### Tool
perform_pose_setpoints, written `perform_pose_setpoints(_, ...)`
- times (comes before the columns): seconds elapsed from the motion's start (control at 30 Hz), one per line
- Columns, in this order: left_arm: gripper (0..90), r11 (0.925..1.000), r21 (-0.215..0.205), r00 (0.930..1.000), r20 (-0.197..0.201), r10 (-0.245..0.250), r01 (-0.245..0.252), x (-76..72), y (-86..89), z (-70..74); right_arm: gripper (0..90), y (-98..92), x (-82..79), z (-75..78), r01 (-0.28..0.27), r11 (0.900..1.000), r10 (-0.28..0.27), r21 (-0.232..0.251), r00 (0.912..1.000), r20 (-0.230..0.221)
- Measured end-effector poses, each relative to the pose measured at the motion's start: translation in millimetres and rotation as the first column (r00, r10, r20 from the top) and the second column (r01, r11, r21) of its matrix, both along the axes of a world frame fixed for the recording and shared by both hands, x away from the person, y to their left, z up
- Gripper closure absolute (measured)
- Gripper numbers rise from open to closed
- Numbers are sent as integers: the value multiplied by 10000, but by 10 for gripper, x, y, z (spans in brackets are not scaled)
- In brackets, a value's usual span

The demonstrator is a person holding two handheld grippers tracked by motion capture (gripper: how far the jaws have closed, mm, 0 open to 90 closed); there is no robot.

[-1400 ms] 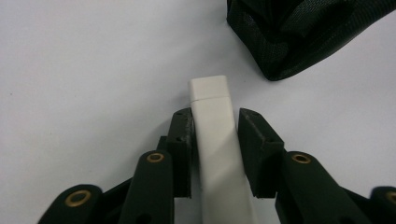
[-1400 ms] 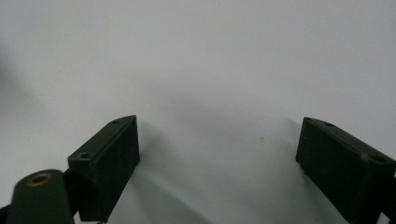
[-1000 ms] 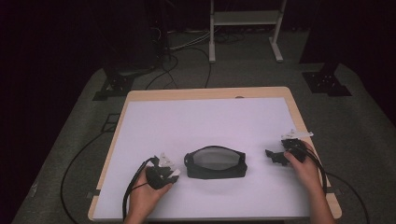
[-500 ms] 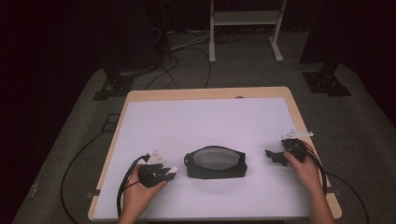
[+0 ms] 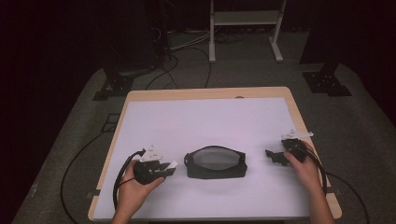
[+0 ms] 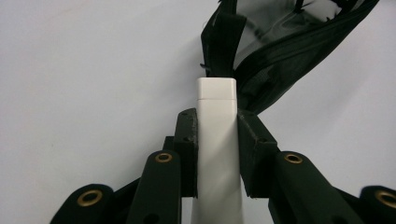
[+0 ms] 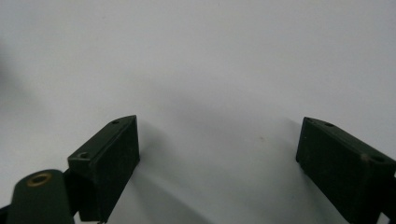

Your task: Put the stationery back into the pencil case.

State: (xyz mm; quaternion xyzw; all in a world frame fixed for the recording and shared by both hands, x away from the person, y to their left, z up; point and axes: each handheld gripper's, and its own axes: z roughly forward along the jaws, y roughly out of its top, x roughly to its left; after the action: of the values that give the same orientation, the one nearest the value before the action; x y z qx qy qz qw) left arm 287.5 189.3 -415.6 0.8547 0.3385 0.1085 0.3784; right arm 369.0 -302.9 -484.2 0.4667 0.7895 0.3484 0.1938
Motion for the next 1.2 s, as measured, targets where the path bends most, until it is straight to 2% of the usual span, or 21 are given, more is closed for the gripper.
perform_pose_setpoints(0.37, 713, 9978, -465, 9979, 473, -451, 473, 81, -77, 214, 122, 0, 0, 0, 3, 10000, -3, 3, 10000, 2)
perform_pose_setpoints(0.73, 713, 9936, -570, 9926, 787, -929, 975, 153, -227, 362, 122, 0, 0, 0, 2, 10000, -2, 3, 10000, 2)
perform_pose_setpoints(1.03, 713, 9860, -663, 9847, 943, -1462, 1528, 230, -400, 452, 122, 0, 0, 0, -2, 10000, 2, 0, 10000, 4)
perform_pose_setpoints(1.2, 712, 9791, -621, 9770, 1022, -1870, 1938, 278, -541, 478, 122, -1, 0, -1, -3, 10000, 3, -2, 10000, 6)
